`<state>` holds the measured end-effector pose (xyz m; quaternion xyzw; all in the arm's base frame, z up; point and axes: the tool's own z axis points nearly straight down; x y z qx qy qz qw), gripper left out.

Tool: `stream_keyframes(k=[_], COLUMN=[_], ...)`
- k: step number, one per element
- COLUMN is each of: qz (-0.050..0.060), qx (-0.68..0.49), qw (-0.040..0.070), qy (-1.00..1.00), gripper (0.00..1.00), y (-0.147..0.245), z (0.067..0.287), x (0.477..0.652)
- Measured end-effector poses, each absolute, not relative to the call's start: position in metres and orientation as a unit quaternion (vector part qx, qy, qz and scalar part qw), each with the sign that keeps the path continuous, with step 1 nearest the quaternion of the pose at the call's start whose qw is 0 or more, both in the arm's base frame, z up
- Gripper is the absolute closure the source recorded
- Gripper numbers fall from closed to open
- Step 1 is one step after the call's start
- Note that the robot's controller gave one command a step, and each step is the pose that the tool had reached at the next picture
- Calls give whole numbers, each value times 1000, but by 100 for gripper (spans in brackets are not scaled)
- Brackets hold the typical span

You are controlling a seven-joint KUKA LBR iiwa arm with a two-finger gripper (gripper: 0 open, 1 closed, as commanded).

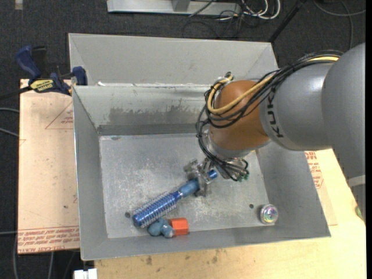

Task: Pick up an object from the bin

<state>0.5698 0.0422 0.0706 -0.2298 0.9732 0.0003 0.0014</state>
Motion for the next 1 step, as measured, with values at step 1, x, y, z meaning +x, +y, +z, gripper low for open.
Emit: stream_keyframes(k=[1], qz=[-1], qx=[-221], qw=[6], qy=[975], gripper=[100], y=[24], z=[200], x=[601])
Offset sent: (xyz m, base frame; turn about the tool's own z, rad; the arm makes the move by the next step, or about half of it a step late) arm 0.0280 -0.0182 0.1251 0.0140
